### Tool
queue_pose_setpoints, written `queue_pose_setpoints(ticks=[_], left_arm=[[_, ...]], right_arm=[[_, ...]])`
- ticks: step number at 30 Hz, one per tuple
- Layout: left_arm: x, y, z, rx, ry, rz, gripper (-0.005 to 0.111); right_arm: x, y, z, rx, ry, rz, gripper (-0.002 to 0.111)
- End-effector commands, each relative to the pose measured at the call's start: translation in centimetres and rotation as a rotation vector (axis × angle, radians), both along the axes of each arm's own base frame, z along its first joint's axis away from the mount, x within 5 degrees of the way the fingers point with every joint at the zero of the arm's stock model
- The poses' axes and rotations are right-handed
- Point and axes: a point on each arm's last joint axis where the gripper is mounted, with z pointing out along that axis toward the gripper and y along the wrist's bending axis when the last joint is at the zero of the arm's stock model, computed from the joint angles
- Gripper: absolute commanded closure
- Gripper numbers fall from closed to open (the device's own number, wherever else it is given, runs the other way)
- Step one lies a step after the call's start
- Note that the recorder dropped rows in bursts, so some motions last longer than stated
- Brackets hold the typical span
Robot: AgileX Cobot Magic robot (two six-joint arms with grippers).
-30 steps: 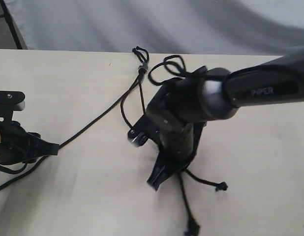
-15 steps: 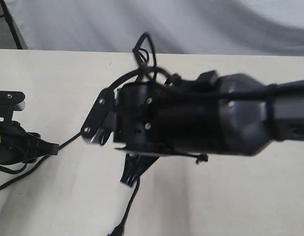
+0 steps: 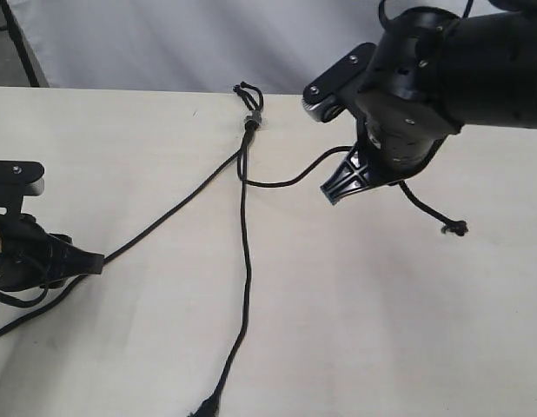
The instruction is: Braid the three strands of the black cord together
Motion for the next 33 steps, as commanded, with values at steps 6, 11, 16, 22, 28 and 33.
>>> queue_pose_setpoints(ticks=[6, 11, 16, 22, 28, 33], left_arm=[[-0.1, 0.2, -0.1, -0.005, 0.001, 0.013, 0.067], [-0.1, 0.2, -0.1, -0.005, 0.001, 0.013, 0.067], [-0.1, 0.2, -0.1, -0.005, 0.001, 0.013, 0.067], [-0.1, 0.2, -0.1, -0.005, 0.001, 0.013, 0.067], [-0.1, 0.2, -0.1, -0.007, -0.004, 0.013, 0.067], [0.0, 0.1, 0.0, -0.01, -0.015, 0.012, 0.067]], right_arm=[[1.8, -4.4, -5.6, 0.021, 0.115, -0.128, 0.109], [2.0, -5.1, -8.9, 0.023, 0.19, -0.146, 0.109], [2.1, -5.0, -11.7, -0.014, 0.266, -0.145, 0.109], [2.0, -5.1, -13.6, -0.04, 0.317, -0.138, 0.109], [2.3, -5.3, -13.6, -0.055, 0.285, -0.157, 0.108], [2.4, -5.4, -13.5, -0.054, 0.253, -0.205, 0.103]])
